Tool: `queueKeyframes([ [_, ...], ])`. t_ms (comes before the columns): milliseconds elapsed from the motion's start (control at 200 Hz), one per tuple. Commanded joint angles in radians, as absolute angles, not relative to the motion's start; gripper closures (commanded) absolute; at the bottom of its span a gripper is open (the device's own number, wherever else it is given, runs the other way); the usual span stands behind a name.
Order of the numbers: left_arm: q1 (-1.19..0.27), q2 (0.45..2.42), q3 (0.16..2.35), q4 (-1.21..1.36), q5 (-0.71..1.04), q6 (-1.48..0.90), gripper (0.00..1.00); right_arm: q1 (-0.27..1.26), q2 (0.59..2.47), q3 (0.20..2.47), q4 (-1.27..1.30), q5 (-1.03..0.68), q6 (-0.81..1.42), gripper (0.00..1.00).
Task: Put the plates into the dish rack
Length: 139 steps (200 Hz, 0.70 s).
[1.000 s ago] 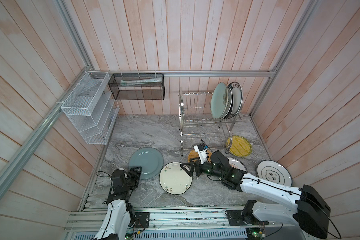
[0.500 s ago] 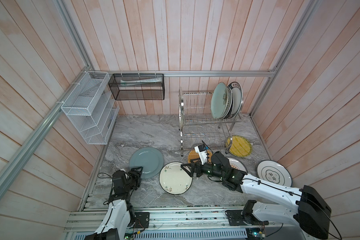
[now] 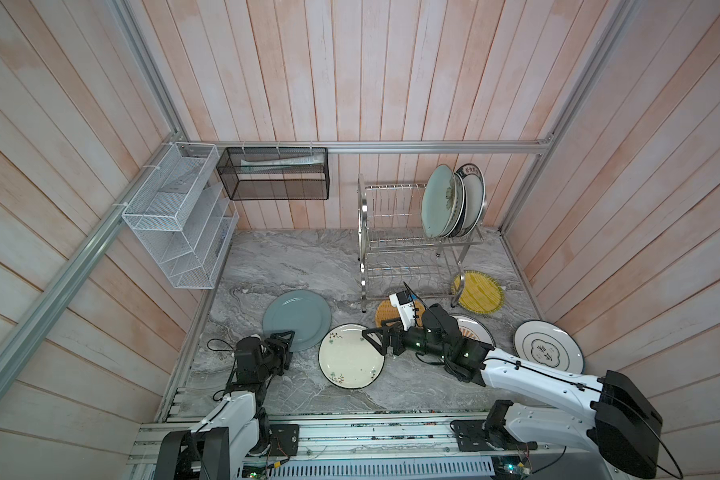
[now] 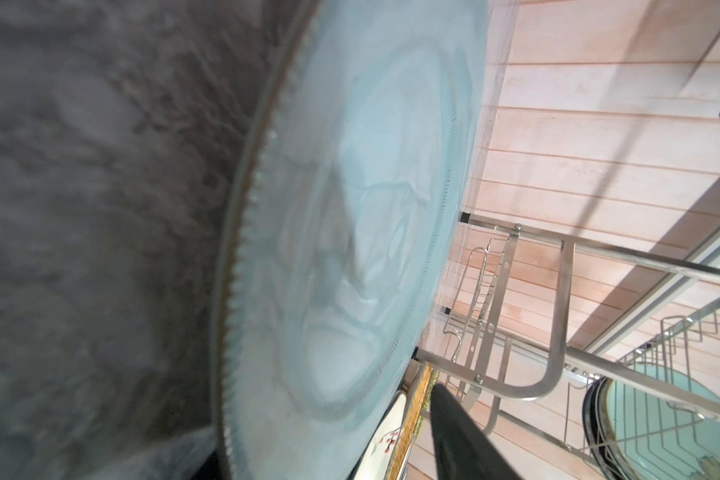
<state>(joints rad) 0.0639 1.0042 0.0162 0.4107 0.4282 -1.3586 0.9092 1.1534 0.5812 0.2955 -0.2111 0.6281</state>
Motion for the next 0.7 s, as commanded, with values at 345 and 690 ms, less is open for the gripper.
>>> queueKeyframes([
  [345, 0.042, 1.117, -0.073, 0.495, 0.293, -1.451, 0.82, 0.914, 1.094, 0.563, 0.282, -0.196, 0.634, 0.02],
  [690, 0.043, 1.024, -0.059, 0.444, 0.288, -1.432, 1.00, 0.914, 1.044, 0.566, 0.228, -0.160, 0.626, 0.02],
])
